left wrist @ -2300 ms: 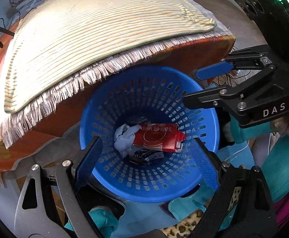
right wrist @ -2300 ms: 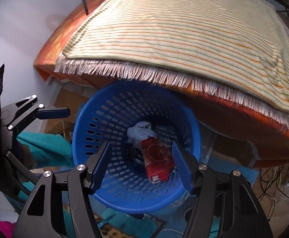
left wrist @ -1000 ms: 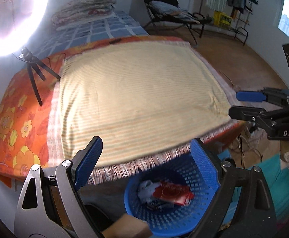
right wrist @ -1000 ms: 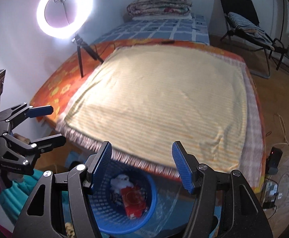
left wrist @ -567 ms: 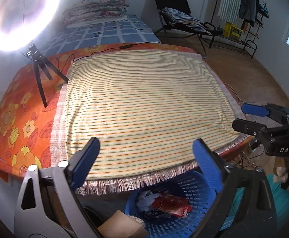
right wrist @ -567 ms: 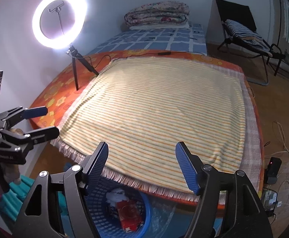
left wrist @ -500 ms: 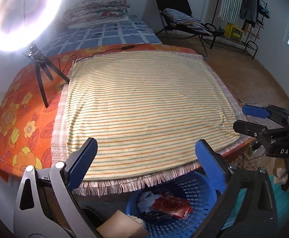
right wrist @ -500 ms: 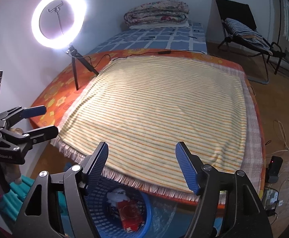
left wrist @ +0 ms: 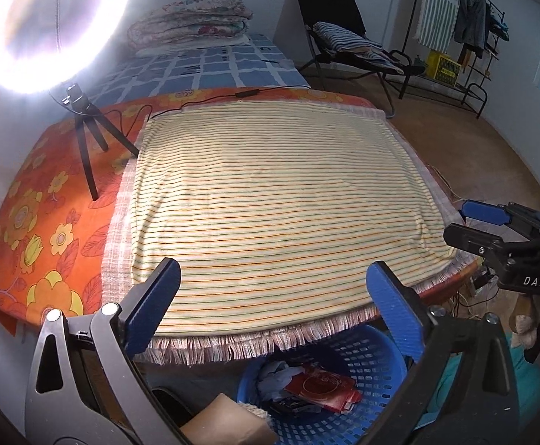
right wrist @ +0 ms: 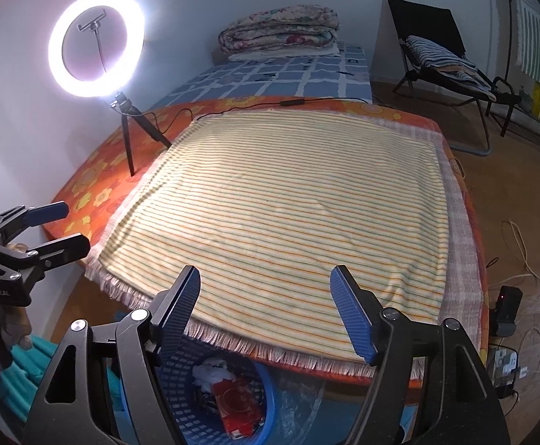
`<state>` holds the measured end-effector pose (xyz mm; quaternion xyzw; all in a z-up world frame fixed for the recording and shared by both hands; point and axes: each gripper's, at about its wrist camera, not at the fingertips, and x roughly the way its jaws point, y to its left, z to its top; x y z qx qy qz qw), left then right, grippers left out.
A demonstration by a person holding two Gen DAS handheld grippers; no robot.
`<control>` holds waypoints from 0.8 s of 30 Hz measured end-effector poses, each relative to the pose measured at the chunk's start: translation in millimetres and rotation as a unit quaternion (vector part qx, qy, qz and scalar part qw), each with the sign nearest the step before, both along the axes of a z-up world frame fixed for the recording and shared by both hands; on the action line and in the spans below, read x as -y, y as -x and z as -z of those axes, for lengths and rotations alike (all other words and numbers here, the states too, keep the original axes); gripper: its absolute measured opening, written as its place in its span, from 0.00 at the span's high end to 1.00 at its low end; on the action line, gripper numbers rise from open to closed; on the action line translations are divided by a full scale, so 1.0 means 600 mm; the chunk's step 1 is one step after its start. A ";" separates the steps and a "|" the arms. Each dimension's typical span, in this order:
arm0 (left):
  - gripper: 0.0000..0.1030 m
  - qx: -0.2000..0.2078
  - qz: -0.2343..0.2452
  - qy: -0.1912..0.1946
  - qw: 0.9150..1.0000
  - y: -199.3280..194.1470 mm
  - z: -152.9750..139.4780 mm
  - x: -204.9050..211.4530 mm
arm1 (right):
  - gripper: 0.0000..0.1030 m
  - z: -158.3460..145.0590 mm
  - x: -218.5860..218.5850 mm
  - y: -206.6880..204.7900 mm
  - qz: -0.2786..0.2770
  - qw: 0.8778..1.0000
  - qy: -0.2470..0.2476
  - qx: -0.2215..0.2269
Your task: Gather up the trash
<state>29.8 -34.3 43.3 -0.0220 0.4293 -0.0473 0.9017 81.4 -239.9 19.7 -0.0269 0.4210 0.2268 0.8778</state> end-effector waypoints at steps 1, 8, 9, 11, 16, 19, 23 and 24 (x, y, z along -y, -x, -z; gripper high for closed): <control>0.01 0.000 -0.001 0.000 1.000 0.000 0.001 0.000 | 0.30 -0.001 0.000 0.001 0.001 1.000 0.000 0.002; 0.01 0.003 -0.003 0.000 1.000 0.003 0.001 -0.003 | 0.30 -0.008 -0.004 0.005 0.000 1.000 0.001 0.014; 0.01 0.004 -0.004 0.000 1.000 0.004 0.000 -0.003 | 0.30 -0.008 -0.005 0.005 0.000 1.000 0.001 0.014; 0.01 0.006 -0.006 0.001 1.000 0.004 0.000 -0.004 | 0.30 -0.008 -0.004 0.005 0.000 1.000 0.001 0.015; 0.01 0.015 -0.012 0.003 1.000 0.006 -0.006 -0.008 | 0.30 -0.009 0.000 0.005 0.004 1.000 -0.003 0.017; 0.01 0.016 -0.012 0.004 1.000 0.006 -0.006 -0.008 | 0.30 -0.011 0.001 0.003 0.005 1.000 -0.004 0.018; 0.01 0.019 -0.013 0.002 1.000 0.006 -0.009 -0.008 | 0.30 -0.014 0.004 0.004 0.007 1.000 -0.007 0.022; 0.01 0.020 -0.014 0.002 1.000 0.006 -0.010 -0.008 | 0.30 -0.015 0.005 0.004 0.007 1.000 -0.008 0.022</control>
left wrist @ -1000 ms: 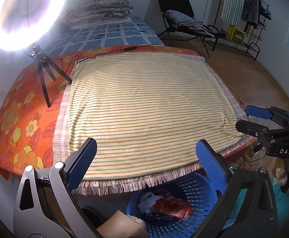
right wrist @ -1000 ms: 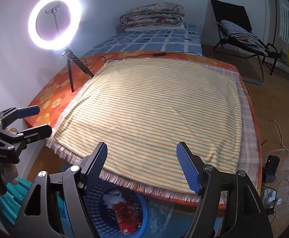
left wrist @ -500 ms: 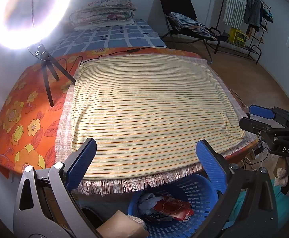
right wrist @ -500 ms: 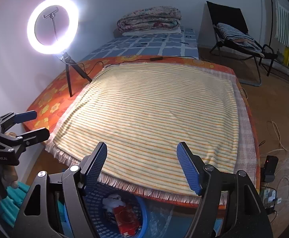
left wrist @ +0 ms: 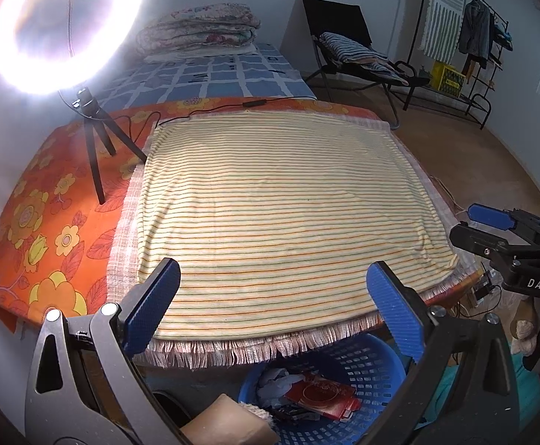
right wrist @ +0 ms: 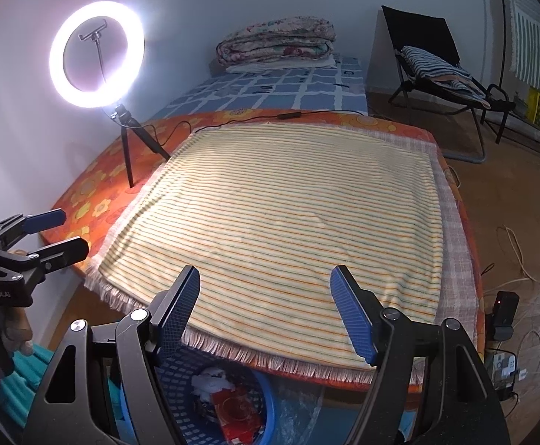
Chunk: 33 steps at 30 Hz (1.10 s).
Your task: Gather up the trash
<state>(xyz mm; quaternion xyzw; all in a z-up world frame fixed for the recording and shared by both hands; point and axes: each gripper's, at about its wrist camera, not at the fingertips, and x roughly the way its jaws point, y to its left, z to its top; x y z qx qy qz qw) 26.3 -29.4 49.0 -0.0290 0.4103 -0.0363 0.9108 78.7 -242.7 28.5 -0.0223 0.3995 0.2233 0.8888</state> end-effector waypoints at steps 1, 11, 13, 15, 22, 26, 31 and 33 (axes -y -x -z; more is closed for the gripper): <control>0.01 0.002 -0.001 0.000 1.000 0.000 -0.001 0.000 | 0.30 -0.001 0.000 0.000 0.000 1.000 -0.001 0.001; 0.01 0.003 -0.002 0.001 1.000 0.001 -0.003 0.002 | 0.29 -0.001 0.001 -0.001 0.000 1.000 0.000 0.001; 0.01 0.004 -0.002 0.002 1.000 0.001 -0.003 0.002 | 0.29 -0.001 0.001 -0.001 0.000 1.000 -0.001 0.000; 0.01 0.004 -0.003 0.002 1.000 0.001 -0.003 0.003 | 0.29 -0.001 0.001 -0.001 0.000 1.000 -0.001 0.000; 0.01 0.004 -0.002 0.001 1.000 0.001 -0.003 0.003 | 0.29 0.000 0.001 -0.001 0.000 1.000 0.001 -0.001; 0.01 0.003 -0.002 0.002 1.000 0.001 -0.002 0.002 | 0.29 0.001 0.001 -0.001 0.000 1.000 0.001 -0.001; 0.01 0.003 -0.002 0.001 1.000 0.001 -0.003 0.002 | 0.29 0.001 0.001 -0.001 -0.001 1.000 0.001 -0.001; 0.01 0.001 -0.003 0.001 1.000 0.001 -0.002 0.002 | 0.29 0.001 0.001 -0.001 -0.001 1.000 0.001 -0.001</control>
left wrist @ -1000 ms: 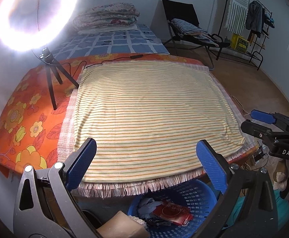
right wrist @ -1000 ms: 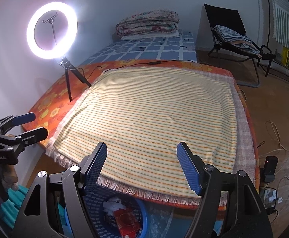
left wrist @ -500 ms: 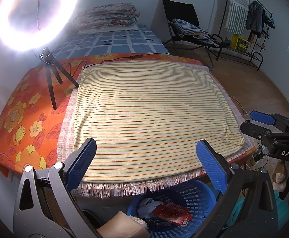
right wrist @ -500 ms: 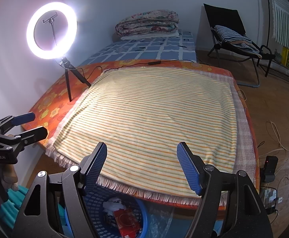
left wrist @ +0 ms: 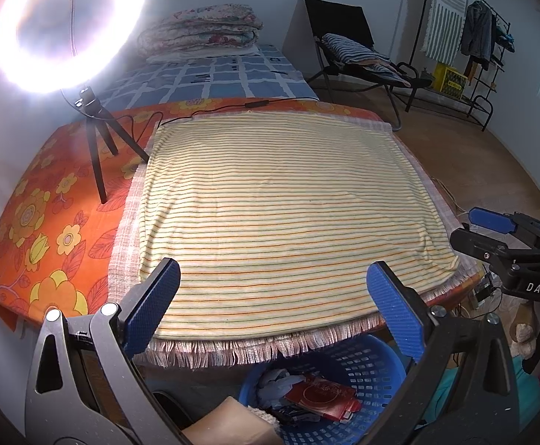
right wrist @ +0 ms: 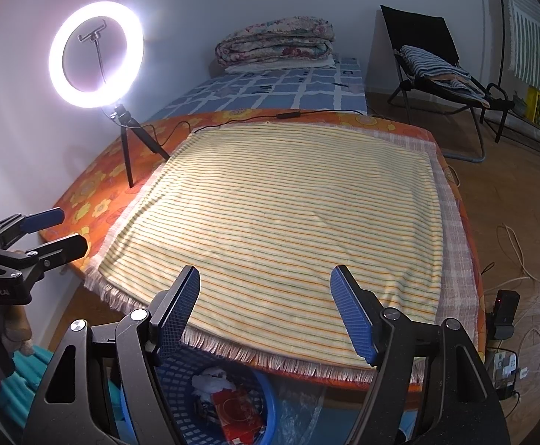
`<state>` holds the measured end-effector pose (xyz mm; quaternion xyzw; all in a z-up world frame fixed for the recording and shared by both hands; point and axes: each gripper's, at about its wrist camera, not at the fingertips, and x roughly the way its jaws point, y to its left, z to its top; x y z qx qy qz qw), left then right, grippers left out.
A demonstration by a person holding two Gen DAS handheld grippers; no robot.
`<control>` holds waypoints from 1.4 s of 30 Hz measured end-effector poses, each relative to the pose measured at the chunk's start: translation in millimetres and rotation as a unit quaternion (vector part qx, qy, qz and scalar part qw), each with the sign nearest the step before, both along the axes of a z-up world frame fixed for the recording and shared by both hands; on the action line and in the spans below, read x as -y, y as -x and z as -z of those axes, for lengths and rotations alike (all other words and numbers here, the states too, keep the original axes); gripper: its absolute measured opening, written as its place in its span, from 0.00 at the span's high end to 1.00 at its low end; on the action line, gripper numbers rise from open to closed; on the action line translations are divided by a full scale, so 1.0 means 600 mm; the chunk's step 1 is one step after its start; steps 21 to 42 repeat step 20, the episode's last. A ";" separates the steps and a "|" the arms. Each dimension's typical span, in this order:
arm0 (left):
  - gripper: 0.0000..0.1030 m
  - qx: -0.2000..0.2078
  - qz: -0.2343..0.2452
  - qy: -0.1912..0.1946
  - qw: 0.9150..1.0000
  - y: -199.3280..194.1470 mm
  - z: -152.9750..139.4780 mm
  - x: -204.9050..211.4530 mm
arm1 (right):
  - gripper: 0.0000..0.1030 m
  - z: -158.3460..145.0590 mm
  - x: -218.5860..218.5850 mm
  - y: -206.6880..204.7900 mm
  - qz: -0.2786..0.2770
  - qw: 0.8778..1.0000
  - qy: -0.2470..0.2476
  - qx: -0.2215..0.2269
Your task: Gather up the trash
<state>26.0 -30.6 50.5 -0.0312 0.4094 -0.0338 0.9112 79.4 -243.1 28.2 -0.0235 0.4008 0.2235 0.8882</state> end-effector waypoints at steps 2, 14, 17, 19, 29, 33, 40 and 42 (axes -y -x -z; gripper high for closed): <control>0.01 -0.001 -0.003 0.000 1.000 0.003 0.003 -0.002 | 0.29 0.000 0.000 0.000 0.000 1.000 0.000 0.000; 0.01 -0.011 -0.013 -0.002 1.000 0.003 0.012 -0.011 | 0.29 0.012 0.001 0.005 -0.002 1.000 0.005 -0.004; 0.01 -0.011 -0.015 -0.004 1.000 0.002 0.012 -0.012 | 0.29 0.011 0.000 0.004 -0.001 1.000 0.005 -0.004; 0.01 -0.013 -0.016 -0.001 1.000 0.003 0.013 -0.013 | 0.29 0.011 0.000 0.004 0.000 1.000 0.006 -0.004; 0.01 -0.015 -0.018 0.002 1.000 0.001 0.013 -0.015 | 0.29 0.012 0.000 0.005 0.000 1.000 0.007 -0.004; 0.01 -0.015 -0.018 0.002 1.000 0.001 0.013 -0.015 | 0.29 0.012 0.000 0.005 0.000 1.000 0.007 -0.004; 0.01 -0.015 -0.018 0.002 1.000 0.001 0.013 -0.015 | 0.29 0.012 0.000 0.005 0.000 1.000 0.007 -0.004; 0.01 -0.015 -0.018 0.002 1.000 0.001 0.013 -0.015 | 0.29 0.012 0.000 0.005 0.000 1.000 0.007 -0.004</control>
